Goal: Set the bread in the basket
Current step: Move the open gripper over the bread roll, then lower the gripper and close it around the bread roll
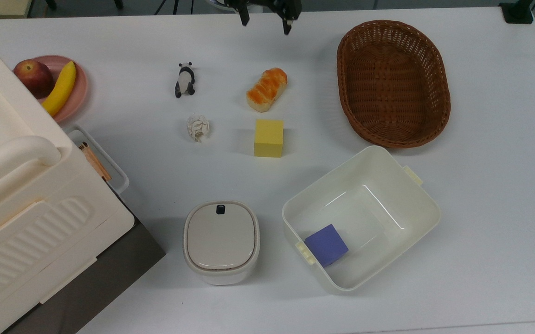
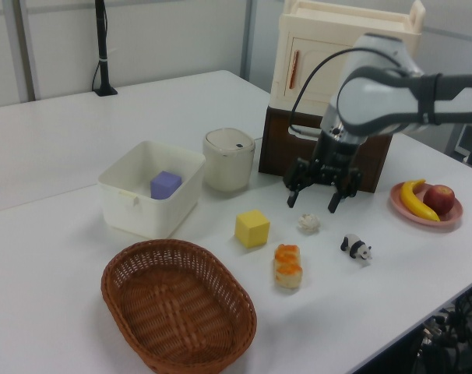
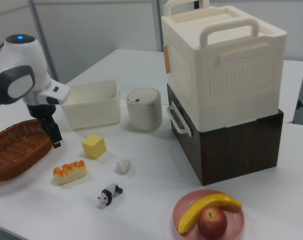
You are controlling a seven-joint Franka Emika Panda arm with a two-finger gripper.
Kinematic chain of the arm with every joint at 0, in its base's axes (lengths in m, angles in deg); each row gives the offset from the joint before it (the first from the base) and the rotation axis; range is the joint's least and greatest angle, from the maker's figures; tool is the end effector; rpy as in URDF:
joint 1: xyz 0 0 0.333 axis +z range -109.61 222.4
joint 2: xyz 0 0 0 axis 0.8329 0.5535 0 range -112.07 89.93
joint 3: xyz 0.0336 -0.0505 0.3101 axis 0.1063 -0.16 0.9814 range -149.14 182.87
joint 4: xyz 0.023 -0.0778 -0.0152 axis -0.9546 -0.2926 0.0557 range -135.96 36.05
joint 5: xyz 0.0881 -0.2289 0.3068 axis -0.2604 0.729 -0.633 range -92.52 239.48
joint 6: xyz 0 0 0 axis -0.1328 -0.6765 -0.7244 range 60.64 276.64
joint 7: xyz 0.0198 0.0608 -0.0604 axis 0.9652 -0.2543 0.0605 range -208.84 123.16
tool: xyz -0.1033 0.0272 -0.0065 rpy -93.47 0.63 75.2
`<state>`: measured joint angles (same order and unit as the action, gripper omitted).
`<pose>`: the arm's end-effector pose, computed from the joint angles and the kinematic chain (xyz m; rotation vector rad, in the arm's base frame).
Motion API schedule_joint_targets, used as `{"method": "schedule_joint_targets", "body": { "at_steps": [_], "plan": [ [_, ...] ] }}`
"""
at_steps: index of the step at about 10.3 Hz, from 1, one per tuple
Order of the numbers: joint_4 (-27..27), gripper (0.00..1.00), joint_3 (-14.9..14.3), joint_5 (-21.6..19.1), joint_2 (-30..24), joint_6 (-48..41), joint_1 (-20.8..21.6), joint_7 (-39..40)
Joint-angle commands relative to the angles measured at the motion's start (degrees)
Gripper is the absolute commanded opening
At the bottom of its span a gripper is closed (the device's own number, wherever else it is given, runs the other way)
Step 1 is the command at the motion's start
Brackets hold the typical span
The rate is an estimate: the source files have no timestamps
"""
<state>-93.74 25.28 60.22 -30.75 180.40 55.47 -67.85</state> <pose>0.4472 0.0741 0.4761 -2.9036 0.6124 -0.0495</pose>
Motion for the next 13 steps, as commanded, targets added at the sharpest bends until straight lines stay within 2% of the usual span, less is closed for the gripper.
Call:
{"method": "schedule_joint_targets", "body": {
  "at_steps": [1, 3, 5, 8, 13],
  "plan": [
    [-1.3, 1.0, 0.1, -1.3, 4.9, 8.4, 2.4, -10.8],
    [-1.1, 1.0, 0.1, -0.4, 8.1, 10.4, 4.6, -16.6],
    [-0.7, 1.0, 0.1, 0.4, 12.4, 11.8, 6.1, -17.0],
    [-0.7, 1.0, 0.1, 4.8, 16.5, 13.5, 6.3, -21.2],
    [-0.7, 1.0, 0.1, 8.2, 18.1, 13.5, 5.7, -21.4]
  ]
}}
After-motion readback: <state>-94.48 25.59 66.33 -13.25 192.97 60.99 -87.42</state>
